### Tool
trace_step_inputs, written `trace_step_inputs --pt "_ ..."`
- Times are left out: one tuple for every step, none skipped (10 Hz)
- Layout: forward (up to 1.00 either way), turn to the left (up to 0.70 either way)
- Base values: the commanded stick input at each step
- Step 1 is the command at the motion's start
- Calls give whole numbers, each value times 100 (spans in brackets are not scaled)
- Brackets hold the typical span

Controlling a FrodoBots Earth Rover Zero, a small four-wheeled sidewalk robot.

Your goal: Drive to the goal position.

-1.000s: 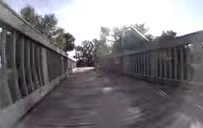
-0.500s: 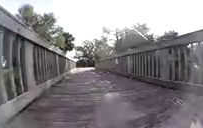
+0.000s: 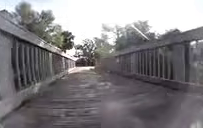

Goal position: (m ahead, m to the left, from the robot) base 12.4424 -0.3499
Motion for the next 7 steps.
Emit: trace_step_inputs --pt "85 0" --pt "85 0" --pt "85 0" --pt "85 0" --pt "85 0" --pt "85 0" --pt "85 0"
